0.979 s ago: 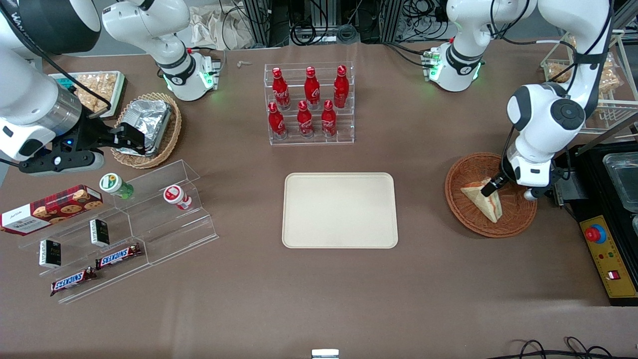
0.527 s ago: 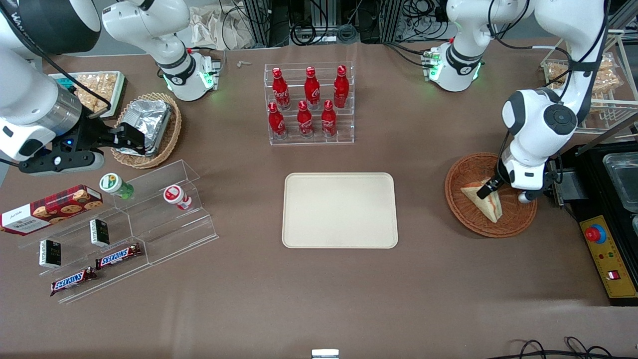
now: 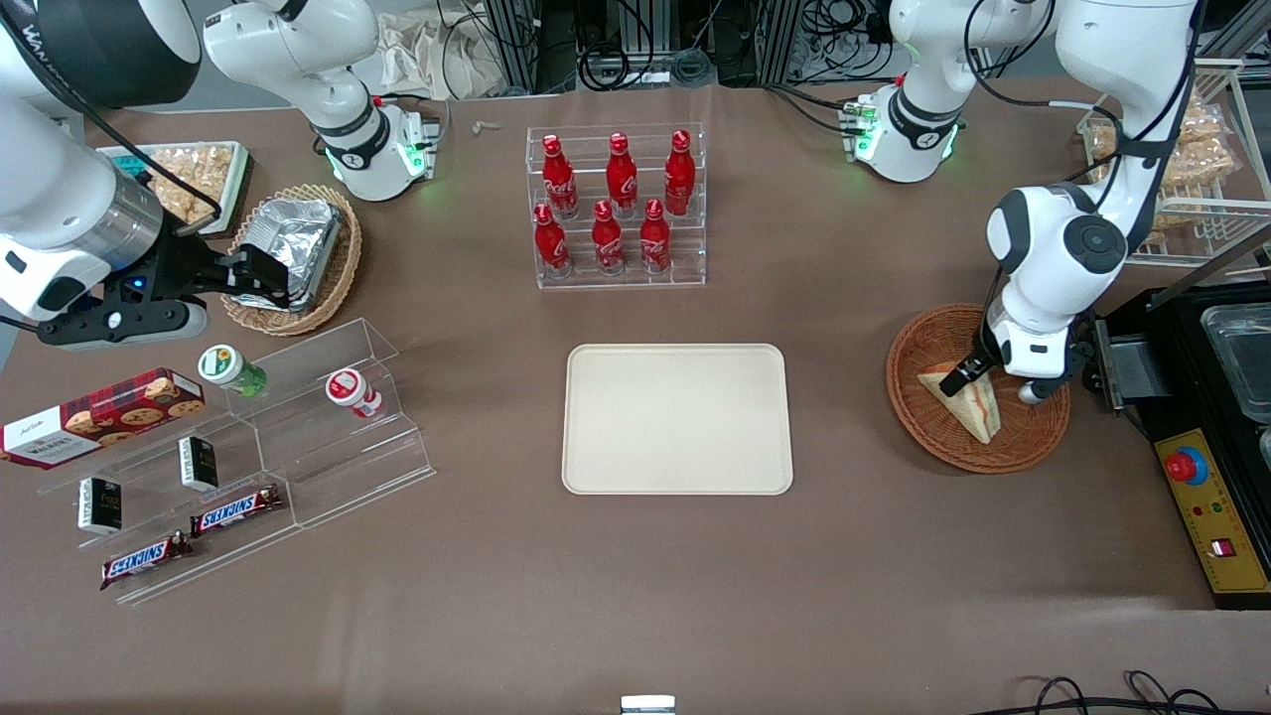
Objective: Place sandwich from basket to tray
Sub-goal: 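Lower the left gripper around the sandwich and close on it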
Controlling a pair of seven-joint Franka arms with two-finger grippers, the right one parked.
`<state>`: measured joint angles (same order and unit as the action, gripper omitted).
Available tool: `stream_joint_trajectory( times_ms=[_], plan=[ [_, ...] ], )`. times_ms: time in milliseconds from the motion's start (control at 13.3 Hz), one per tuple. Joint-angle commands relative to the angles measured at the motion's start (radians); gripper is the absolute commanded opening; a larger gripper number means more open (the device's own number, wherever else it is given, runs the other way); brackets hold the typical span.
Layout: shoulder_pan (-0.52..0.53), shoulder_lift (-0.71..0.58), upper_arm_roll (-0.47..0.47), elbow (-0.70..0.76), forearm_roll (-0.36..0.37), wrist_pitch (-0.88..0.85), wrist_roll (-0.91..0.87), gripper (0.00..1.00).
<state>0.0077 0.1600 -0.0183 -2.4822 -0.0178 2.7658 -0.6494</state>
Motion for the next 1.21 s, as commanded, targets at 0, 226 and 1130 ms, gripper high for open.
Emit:
stream_joint_trajectory(
  times_ms=[0,226,1130],
  plan=[
    [-0.003,-0.005,-0.005,-0.029,0.004,0.060,-0.024,0.74],
    [-0.006,-0.005,-0.008,-0.027,0.004,0.055,-0.021,0.02],
    [-0.009,-0.103,-0.003,0.194,0.027,-0.318,0.094,0.00]
  ],
)
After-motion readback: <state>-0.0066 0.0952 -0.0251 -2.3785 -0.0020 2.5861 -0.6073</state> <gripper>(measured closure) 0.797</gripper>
